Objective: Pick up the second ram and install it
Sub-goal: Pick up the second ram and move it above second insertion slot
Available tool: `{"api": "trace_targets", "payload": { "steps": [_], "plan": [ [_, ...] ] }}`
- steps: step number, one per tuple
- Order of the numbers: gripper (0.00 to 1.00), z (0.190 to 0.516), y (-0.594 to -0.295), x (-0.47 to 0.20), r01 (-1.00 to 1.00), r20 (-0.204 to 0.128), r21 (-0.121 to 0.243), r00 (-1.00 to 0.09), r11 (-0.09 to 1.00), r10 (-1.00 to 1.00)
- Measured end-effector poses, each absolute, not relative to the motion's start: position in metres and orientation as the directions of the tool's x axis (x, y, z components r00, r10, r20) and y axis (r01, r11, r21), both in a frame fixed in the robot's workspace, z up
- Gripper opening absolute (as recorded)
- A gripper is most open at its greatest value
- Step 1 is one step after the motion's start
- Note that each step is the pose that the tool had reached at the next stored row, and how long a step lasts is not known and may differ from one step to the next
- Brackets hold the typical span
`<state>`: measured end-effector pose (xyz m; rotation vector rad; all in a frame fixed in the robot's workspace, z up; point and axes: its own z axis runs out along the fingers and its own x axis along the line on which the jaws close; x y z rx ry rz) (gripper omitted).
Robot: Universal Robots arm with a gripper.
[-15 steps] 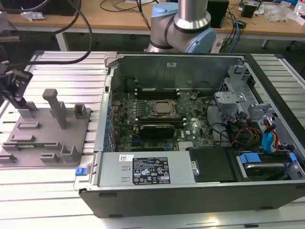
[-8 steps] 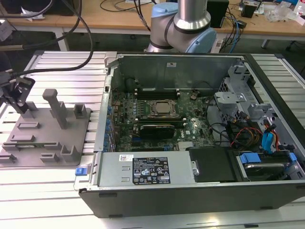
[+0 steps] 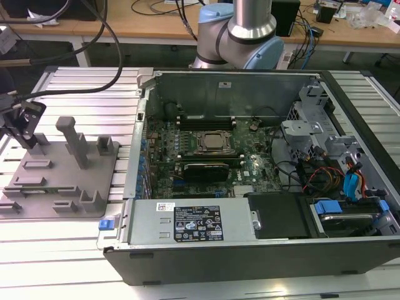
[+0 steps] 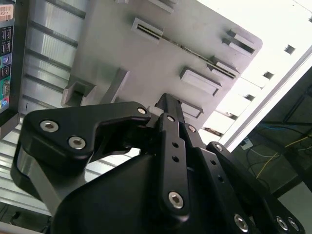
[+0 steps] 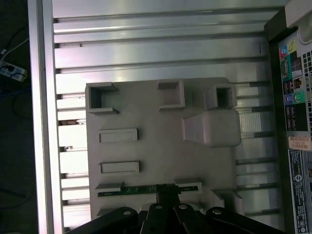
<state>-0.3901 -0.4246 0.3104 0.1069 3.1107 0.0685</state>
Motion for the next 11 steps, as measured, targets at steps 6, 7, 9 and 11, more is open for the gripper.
{"api": "trace_targets", "payload": {
  "steps": [6,7,9,11],
  "plan": [
    [0.08,0.3102,-0.4246,-0.3901,0.065,-0.027,0.045,-0.997,0.997,0.066],
    [0.08,0.3102,-0.4246,-0.3901,0.058,-0.027,0.045,-0.998,0.997,0.059],
    [0.08,0.3100,-0.4246,-0.3902,0.022,-0.027,0.043,-0.999,0.999,0.023],
    [0.08,0.3100,-0.4246,-0.3902,-0.003,-0.027,0.043,-1.000,0.999,-0.002]
  ]
}}
